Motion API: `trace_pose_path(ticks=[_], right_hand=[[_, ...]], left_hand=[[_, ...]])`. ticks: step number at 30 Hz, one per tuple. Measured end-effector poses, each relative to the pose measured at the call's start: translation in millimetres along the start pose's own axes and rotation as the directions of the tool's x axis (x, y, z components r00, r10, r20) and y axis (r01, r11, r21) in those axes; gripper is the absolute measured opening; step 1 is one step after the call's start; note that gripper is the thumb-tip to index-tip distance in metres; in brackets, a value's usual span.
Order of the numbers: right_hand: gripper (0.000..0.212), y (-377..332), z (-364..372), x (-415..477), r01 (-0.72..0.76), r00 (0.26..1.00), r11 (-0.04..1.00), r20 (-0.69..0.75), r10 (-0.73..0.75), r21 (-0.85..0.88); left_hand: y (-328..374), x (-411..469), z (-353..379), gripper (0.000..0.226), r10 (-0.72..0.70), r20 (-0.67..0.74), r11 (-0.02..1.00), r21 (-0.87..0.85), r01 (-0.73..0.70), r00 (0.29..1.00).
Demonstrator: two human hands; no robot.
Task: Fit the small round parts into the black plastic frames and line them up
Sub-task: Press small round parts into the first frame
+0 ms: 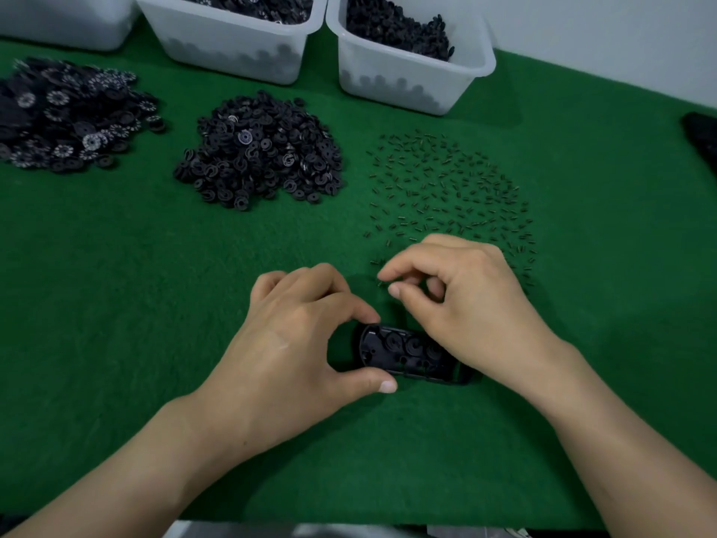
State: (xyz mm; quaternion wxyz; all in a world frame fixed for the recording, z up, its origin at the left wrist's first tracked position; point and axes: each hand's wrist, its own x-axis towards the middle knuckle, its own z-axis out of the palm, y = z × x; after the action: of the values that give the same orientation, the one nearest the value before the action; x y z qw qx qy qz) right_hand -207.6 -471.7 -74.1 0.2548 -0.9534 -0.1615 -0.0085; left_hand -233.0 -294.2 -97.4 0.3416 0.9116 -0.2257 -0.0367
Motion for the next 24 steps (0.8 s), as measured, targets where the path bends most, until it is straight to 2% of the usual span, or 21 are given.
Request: trace_pose_path(ticks=[3, 8, 11, 15, 21, 24], right_hand=[[0.016, -4, 0, 8, 0.022, 0.998, 0.996, 0.057, -0.017, -0.087], [0.008, -10, -1, 11, 0.083, 0.987, 0.969, 0.152, -0.048, -0.233], [0.002, -8, -4, 4, 0.073, 0.992, 0.98, 0.114, -0.052, -0.186], [0.01, 1, -5, -16, -0.009, 1.0, 0.999, 0.026, 0.009, -0.031], [0.018, 5, -3, -15, -0.025, 0.999, 0.999, -0.026, 0.025, -0.021], [0.015, 4, -3, -3, -0.01, 1.0, 0.999, 0.001, 0.01, -0.039]], left_hand=[[0, 0, 0, 0.058, 0.003, 0.002, 1.0, -0.002, -0.003, 1.0], [-1, 0, 0, 0.058, 0.002, 0.004, 1.0, 0.003, -0.002, 1.0], [-1, 0, 0, 0.057, 0.005, 0.003, 1.0, 0.003, -0.005, 1.0], [-1, 0, 0, 0.056, 0.009, -0.001, 1.0, 0.002, -0.009, 1.0], [-1, 1, 1, 0.056, 0.007, 0.001, 1.0, 0.004, -0.007, 1.0], [-1, 0, 1, 0.056, 0.005, -0.002, 1.0, 0.006, -0.005, 1.0]])
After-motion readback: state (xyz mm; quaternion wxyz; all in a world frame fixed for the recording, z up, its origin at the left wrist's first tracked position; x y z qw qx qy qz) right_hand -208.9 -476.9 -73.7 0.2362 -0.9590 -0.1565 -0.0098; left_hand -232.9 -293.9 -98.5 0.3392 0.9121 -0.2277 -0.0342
